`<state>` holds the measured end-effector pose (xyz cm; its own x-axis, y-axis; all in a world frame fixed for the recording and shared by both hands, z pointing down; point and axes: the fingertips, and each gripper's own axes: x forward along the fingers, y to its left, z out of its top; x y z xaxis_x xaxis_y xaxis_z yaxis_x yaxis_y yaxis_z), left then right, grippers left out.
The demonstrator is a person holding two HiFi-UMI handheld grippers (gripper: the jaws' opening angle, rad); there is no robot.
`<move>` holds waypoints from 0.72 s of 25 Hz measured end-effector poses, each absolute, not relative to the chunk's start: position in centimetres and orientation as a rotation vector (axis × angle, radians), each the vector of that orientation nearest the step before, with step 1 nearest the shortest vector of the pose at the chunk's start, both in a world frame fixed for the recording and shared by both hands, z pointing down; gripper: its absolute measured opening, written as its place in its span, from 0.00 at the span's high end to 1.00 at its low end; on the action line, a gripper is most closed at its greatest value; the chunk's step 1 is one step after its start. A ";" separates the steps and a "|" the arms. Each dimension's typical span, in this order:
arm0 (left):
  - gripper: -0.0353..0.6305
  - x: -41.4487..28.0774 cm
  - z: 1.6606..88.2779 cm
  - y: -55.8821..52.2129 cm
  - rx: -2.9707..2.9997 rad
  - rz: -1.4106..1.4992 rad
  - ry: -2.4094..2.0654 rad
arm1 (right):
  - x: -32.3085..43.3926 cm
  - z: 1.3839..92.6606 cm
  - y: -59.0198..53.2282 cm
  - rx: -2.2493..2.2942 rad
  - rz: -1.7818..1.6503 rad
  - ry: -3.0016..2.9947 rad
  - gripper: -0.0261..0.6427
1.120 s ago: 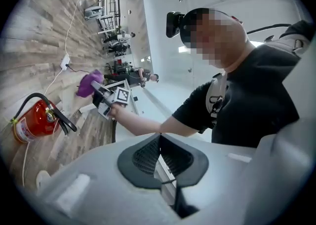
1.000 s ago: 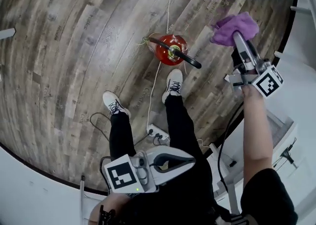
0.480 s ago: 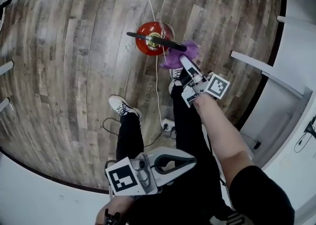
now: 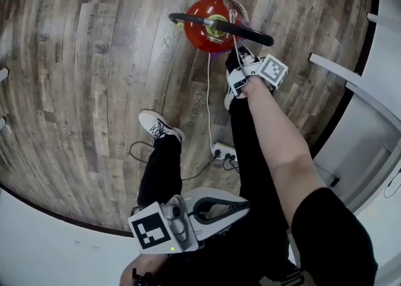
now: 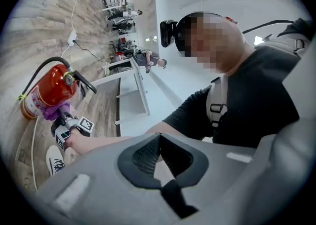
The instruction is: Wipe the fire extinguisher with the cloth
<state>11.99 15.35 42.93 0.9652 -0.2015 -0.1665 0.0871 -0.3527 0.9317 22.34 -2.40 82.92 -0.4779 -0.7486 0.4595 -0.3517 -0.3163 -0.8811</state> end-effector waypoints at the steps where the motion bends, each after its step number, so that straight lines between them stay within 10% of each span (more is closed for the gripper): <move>1: 0.95 11.5 44.0 15.7 1.904 -0.293 -0.089 | 22.2 84.7 -2.4 -1.424 -1.873 1.598 0.87; 18: 0.95 7.3 54.9 15.5 1.887 -0.213 -0.169 | 22.6 101.2 -0.7 -1.535 -1.901 1.362 0.87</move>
<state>7.31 15.51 54.87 0.9731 -0.2217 -0.0633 -0.0110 -0.3191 0.9477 22.60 -0.68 101.15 -0.3567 -0.7483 0.5592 -0.2890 -0.4809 -0.8278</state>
